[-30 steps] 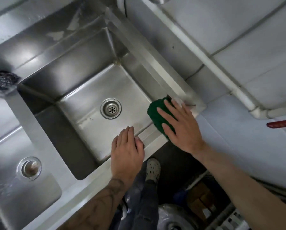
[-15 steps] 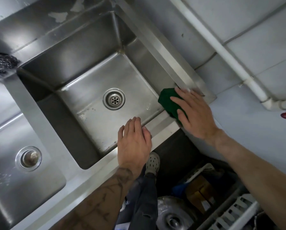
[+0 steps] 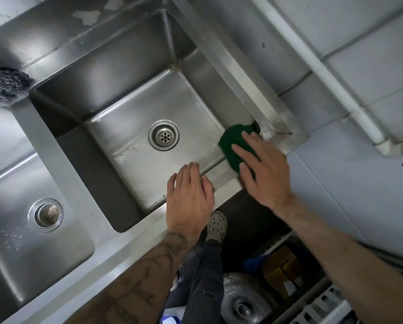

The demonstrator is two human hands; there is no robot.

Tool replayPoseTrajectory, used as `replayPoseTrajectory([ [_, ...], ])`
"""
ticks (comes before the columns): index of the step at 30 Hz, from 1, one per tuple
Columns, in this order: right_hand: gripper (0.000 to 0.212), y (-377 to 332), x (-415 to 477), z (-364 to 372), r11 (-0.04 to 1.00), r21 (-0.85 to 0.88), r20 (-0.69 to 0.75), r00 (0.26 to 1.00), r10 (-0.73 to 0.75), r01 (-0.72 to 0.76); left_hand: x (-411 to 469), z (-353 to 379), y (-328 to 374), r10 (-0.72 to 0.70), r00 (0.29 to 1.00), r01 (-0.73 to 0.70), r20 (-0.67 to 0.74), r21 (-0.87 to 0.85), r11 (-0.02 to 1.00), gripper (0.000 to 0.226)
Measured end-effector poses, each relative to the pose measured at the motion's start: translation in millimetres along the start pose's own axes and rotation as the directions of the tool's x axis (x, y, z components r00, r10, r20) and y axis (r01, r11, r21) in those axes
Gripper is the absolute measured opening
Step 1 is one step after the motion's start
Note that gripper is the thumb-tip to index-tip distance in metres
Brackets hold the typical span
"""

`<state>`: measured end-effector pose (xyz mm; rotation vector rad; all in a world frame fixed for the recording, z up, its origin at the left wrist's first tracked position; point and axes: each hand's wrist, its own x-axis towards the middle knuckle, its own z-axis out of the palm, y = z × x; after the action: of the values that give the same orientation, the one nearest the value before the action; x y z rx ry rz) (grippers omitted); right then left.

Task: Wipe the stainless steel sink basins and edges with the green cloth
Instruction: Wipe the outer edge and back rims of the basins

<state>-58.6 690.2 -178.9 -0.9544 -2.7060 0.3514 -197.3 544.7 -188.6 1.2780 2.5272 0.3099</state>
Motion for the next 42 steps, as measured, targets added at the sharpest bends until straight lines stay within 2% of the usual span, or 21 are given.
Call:
replayPoseTrajectory([
  [4, 0.042, -48.0, -25.9, 26.2, 0.987, 0.081, 0.003, 0.99, -0.139, 0.138, -0.1, -0.7, -4.4, 0.008, 0.991, -0.021, 0.137, 0.092, 0.996, 0.051],
  [7, 0.041, -11.8, -15.0, 20.0, 0.965, 0.037, 0.06, 0.963, -0.263, 0.261, 0.3, -3.2, -0.8, -0.029, 0.996, 0.029, 0.087, 0.004, 1.0, 0.043],
  [9, 0.041, 21.5, -3.4, 10.0, 0.979, 0.014, 0.033, 0.978, -0.205, 0.205, 0.2, -3.8, 2.2, -0.056, 0.998, 0.056, 0.007, -0.063, 0.996, 0.037],
  [11, 0.042, 41.2, 2.9, -2.3, 0.995, 0.017, -0.016, 0.995, -0.102, 0.103, -1.7, -4.1, 2.9, -0.039, 0.999, 0.038, -0.015, -0.073, 0.997, 0.035],
  [15, 0.038, -0.7, -6.4, 8.0, 0.999, 0.045, -0.099, 0.995, 0.016, -0.011, -2.8, -3.6, -4.2, -0.021, 1.0, 0.02, -0.002, -0.104, 0.994, 0.035],
  [17, 0.039, -42.3, -21.3, 22.7, 0.995, 0.094, -0.057, 0.998, -0.015, 0.02, -8.5, -8.0, -12.7, -0.026, 0.998, 0.016, -0.059, -0.159, 0.987, 0.027],
  [19, 0.039, -66.2, -33.0, 30.7, 0.987, 0.123, -0.022, 0.995, -0.097, 0.099, -19.5, -16.7, -30.3, -0.023, 0.995, 0.011, -0.092, -0.132, 0.991, 0.025],
  [23, 0.04, -42.8, -23.2, 20.1, 0.979, 0.089, 0.044, 0.981, -0.19, 0.186, -59.2, -40.5, -86.0, -0.008, 0.998, 0.009, -0.055, 0.001, 1.0, 0.033],
  [26, 0.04, -29.0, -14.2, 13.0, 0.999, 0.035, -0.019, 0.999, -0.04, 0.04, -77.0, -49.9, -122.8, 0.027, 0.999, -0.026, -0.028, 0.055, 0.998, 0.039],
  [29, 0.041, -65.6, -23.6, 19.2, 0.994, 0.033, -0.086, 0.991, 0.103, -0.1, -81.6, -46.5, -132.6, 0.003, 1.0, -0.003, 0.002, 0.049, 0.999, 0.046],
  [32, 0.044, -138.6, -51.4, 44.0, 0.998, 0.057, -0.053, 0.998, 0.039, -0.036, -81.4, -42.9, -134.2, 0.011, 1.0, -0.011, 0.002, 0.016, 1.0, 0.049],
  [35, 0.042, -188.1, -68.9, 65.6, 0.991, 0.116, 0.003, 0.998, -0.063, 0.063, -82.0, -42.0, -137.6, 0.044, 0.998, -0.044, -0.043, 0.008, 0.999, 0.04],
  [39, 0.043, -157.7, -56.6, 53.9, 0.98, 0.04, 0.054, 0.979, -0.198, 0.196, -82.5, -40.2, -139.1, 0.066, 0.997, -0.064, -0.047, 0.04, 0.997, 0.035],
  [42, 0.041, -107.7, -39.0, 35.4, 0.997, 0.045, 0.004, 0.998, -0.067, 0.066, -83.5, -39.4, -139.9, 0.045, 0.998, -0.043, -0.032, 0.054, 0.998, 0.04],
])
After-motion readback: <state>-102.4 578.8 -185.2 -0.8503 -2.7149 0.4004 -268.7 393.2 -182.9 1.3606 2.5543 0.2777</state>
